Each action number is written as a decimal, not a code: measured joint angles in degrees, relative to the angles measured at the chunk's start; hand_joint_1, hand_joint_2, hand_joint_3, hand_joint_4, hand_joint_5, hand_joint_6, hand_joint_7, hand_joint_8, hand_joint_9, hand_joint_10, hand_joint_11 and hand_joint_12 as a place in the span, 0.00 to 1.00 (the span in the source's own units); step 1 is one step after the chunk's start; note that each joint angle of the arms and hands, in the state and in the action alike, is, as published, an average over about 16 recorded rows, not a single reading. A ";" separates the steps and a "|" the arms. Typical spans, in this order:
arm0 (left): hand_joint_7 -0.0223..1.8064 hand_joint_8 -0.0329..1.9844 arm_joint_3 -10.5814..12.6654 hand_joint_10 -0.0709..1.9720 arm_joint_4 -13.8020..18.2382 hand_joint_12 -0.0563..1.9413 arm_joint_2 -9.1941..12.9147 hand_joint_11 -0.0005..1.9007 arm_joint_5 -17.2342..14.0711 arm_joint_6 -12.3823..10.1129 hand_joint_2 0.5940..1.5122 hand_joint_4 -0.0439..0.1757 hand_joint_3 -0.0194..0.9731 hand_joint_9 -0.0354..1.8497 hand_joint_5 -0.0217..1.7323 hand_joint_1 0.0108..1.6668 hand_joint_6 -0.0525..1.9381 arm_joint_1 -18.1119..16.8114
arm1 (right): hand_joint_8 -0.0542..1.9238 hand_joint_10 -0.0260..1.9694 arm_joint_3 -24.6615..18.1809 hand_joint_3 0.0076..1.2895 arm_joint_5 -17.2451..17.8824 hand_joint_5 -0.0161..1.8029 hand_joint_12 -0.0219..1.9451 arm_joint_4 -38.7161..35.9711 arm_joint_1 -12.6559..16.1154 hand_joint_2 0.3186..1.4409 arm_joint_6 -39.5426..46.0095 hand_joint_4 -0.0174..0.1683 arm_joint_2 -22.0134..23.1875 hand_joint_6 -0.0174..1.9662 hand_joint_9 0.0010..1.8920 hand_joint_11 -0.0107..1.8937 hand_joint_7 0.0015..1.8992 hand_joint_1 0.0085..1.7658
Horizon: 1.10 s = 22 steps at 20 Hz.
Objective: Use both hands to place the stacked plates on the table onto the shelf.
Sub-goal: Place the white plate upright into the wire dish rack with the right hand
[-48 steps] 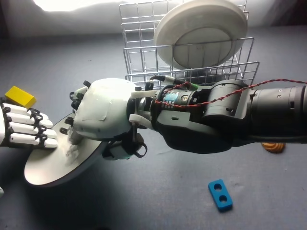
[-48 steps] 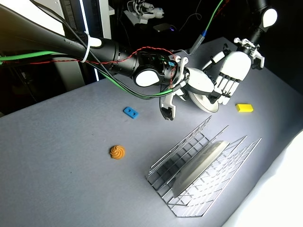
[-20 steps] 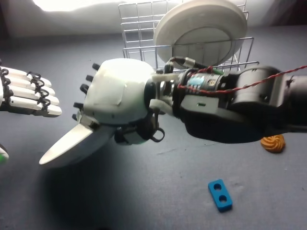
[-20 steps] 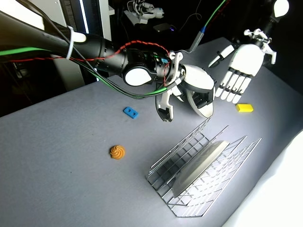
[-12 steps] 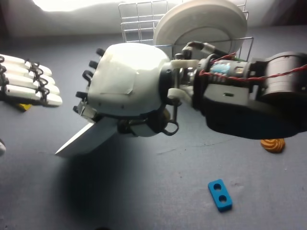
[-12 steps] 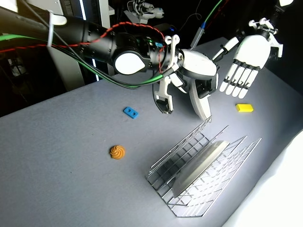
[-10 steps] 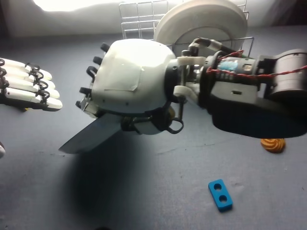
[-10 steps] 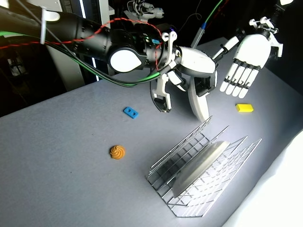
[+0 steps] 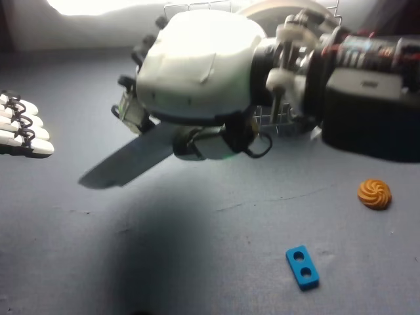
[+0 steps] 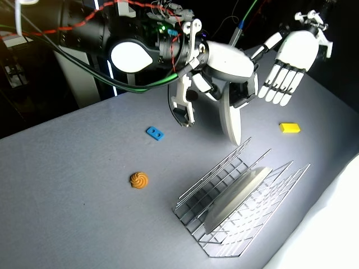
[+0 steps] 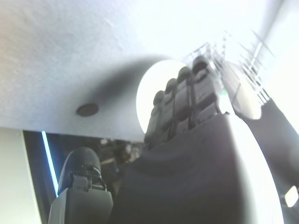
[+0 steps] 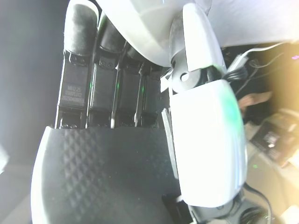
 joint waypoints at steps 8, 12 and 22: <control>0.04 0.02 -0.29 0.04 0.71 0.04 1.16 0.01 -0.11 0.02 0.61 0.21 0.04 0.04 0.02 0.01 0.04 -1.00 | 0.59 0.54 -2.56 0.00 -5.65 0.49 0.76 10.04 7.01 0.65 -0.21 0.06 4.55 0.46 0.56 0.47 0.53 0.69; 0.04 0.02 -0.27 0.04 0.85 0.03 1.06 0.01 -0.20 0.24 0.61 0.21 0.04 0.05 0.02 0.01 0.04 -1.95 | 0.58 0.54 -2.90 0.01 -7.80 0.49 0.75 14.87 10.00 0.65 -0.27 0.05 6.49 0.45 0.56 0.47 0.53 0.69; 0.04 0.02 -0.20 0.04 1.65 0.03 -0.03 0.01 -0.80 0.53 0.61 0.22 0.04 0.04 0.02 0.01 0.04 -4.81 | 0.57 0.54 -1.04 0.01 -9.44 0.49 0.75 22.44 13.43 0.65 -0.21 0.05 9.63 0.44 0.57 0.47 0.53 0.69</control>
